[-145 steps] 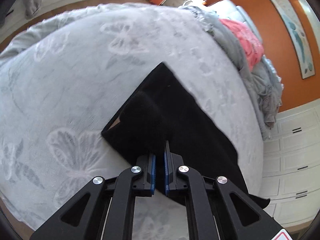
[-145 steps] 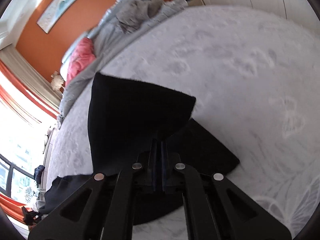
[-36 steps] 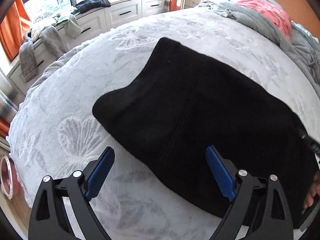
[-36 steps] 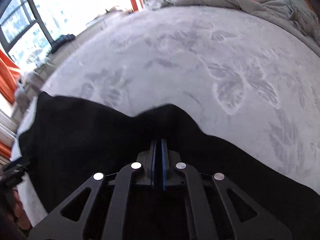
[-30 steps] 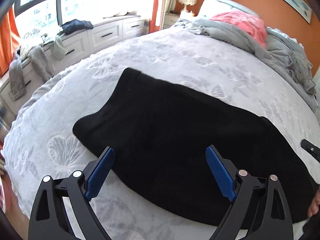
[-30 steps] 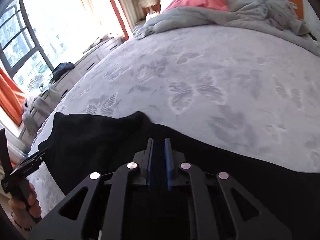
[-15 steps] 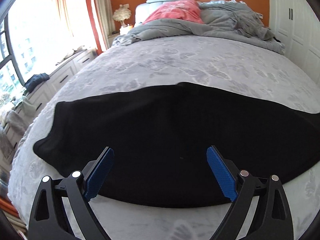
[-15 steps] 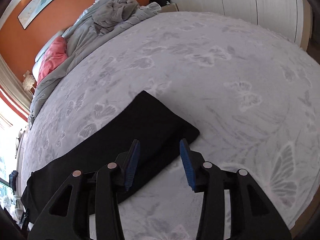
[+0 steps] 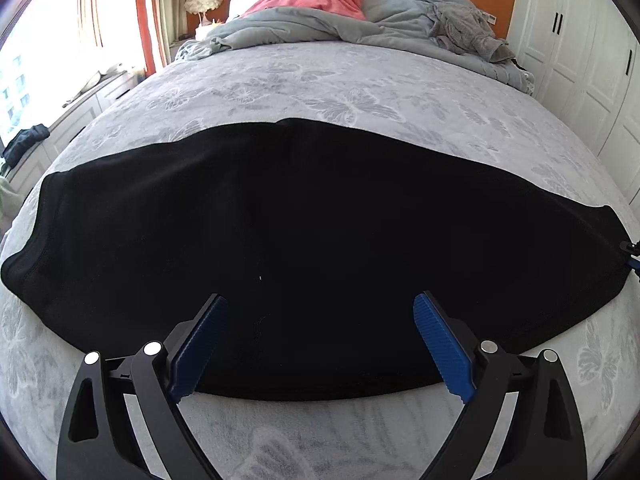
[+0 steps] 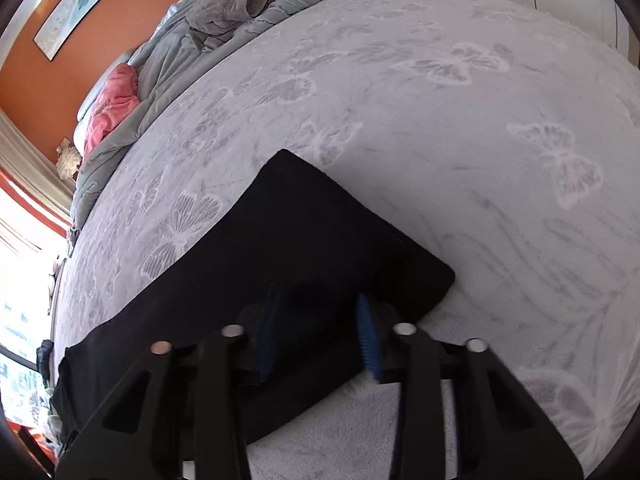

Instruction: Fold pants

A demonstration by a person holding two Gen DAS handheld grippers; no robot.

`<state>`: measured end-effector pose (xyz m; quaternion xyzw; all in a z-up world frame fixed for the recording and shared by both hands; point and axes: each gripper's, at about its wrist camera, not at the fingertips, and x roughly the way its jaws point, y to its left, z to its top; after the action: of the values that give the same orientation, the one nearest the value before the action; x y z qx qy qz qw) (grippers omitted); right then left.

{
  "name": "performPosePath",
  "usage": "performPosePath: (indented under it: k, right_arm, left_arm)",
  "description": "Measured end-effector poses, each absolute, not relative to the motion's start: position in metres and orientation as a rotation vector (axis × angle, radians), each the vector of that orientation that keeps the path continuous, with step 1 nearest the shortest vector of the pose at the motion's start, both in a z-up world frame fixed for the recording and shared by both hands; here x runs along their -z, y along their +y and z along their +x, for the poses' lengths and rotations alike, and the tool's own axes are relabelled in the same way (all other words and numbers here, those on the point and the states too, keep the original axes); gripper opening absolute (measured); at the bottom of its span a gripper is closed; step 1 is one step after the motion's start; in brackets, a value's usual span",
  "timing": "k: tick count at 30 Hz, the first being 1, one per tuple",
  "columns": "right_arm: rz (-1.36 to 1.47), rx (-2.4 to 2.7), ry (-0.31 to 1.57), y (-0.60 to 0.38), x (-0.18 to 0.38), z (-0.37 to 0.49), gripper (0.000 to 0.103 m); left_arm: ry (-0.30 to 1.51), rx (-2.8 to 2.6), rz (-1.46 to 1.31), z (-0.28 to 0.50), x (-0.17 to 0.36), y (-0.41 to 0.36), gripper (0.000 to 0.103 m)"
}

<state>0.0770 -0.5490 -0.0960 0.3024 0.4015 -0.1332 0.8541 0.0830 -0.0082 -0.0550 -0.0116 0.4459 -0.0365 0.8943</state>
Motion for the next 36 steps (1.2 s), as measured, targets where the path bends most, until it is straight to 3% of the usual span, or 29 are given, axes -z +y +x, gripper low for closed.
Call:
performPosePath:
  k: [6, 8, 13, 19, 25, 30, 36]
  right_arm:
    - [0.561, 0.221, 0.619, -0.537, 0.004, 0.055, 0.003]
    - [0.488, 0.289, 0.668, -0.536, 0.011, 0.056, 0.003]
    - [0.571, 0.382, 0.917, -0.553, 0.097, 0.068, 0.004]
    - [0.414, 0.421, 0.794, -0.519, 0.037, 0.06, 0.008]
    - [0.311, 0.402, 0.76, -0.492, 0.022, 0.06, 0.008]
    - [0.433, 0.385, 0.768, -0.499, 0.03, 0.06, 0.008]
    - [0.371, 0.363, 0.627, -0.472, -0.006, 0.048, 0.008]
  left_arm:
    - [0.947, 0.049, -0.042, 0.087, 0.059, -0.001, 0.092]
    - [0.952, 0.046, -0.044, 0.087, 0.059, 0.002, 0.092]
    - [0.963, 0.035, -0.032, 0.086, 0.059, 0.003, 0.092]
    - [0.946, 0.011, -0.005, 0.085, 0.057, 0.003, 0.092]
    - [0.97, 0.013, -0.01, 0.087, 0.058, 0.004, 0.092]
    - [0.963, 0.004, -0.019, 0.087, 0.057, 0.008, 0.092]
    - [0.975, -0.021, -0.064, 0.091, 0.055, 0.02, 0.092]
